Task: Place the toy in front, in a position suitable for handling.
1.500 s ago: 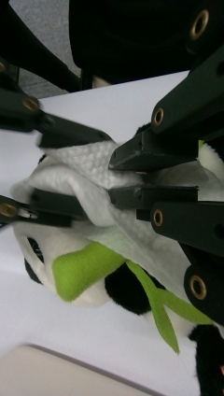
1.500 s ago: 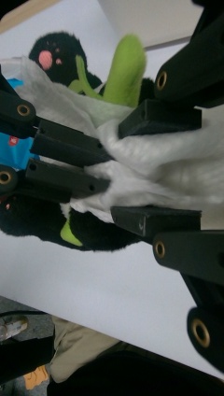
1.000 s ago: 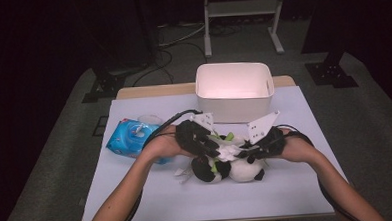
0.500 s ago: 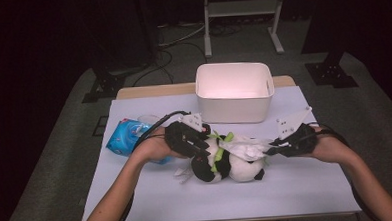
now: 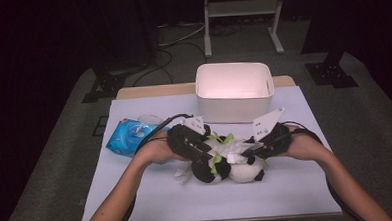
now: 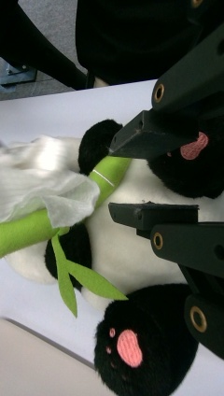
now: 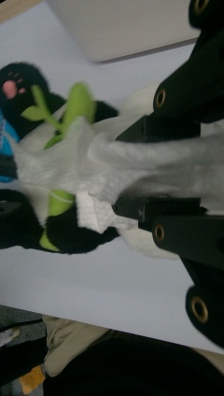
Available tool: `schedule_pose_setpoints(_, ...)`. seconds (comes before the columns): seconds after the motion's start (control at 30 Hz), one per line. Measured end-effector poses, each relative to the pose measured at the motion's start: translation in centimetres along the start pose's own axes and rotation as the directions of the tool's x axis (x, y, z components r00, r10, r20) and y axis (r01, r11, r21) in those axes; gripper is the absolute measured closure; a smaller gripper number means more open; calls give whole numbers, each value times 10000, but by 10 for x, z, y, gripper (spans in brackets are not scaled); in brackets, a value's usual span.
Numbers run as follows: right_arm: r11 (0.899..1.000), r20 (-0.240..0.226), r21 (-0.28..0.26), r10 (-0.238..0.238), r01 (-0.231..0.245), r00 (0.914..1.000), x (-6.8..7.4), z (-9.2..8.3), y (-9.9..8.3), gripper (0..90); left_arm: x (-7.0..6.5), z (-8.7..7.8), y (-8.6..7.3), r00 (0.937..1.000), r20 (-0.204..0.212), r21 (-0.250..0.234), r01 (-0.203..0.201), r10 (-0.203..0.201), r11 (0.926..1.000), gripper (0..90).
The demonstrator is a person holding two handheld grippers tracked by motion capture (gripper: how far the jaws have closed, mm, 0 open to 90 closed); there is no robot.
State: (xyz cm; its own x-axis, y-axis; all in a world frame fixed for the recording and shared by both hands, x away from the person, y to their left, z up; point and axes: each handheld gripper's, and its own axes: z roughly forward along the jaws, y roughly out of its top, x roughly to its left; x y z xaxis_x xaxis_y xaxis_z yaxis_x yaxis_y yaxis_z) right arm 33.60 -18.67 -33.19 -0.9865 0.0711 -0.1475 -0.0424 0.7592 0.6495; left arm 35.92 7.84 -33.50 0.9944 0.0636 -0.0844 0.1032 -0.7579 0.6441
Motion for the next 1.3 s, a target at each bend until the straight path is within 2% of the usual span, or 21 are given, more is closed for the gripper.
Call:
schedule_pose_setpoints(0.1,9992,22,102,-378,378,9993,1,13,11,650,-1,2,-1,10000,48,11,-34,34,10000,660)
schedule_pose_setpoints(0.27,9983,70,-103,-566,567,9984,1,32,19,626,0,6,-5,9999,136,64,15,-16,10000,660)
schedule_pose_setpoints(0.37,9982,144,-192,-570,573,9983,1,36,19,627,0,9,-6,9997,213,96,67,-69,9999,660)
schedule_pose_setpoints(0.57,9984,81,0,-573,573,9983,4,46,14,755,1,9,-5,9997,220,83,49,-51,10000,651)
schedule_pose_setpoints(0.7,9992,-267,-40,-388,387,9989,5,37,11,808,0,9,-6,9995,287,174,87,-92,9998,642)
schedule_pose_setpoints(0.83,9996,-332,-170,-222,216,9992,3,28,8,816,1,10,-8,9995,299,171,136,-141,9998,641)
schedule_pose_setpoints(0.87,9998,-266,-179,-62,57,9996,2,21,6,818,1,10,-8,9993,318,122,173,-176,9998,641)
schedule_pose_setpoints(1.07,9999,-134,-102,73,-74,9999,0,7,-2,819,0,10,-8,9994,329,177,117,-122,9998,638)
schedule_pose_setpoints(1.3,9979,275,180,616,-621,9977,-4,-15,-21,819,-1,11,-8,9993,360,250,48,-57,9997,626)
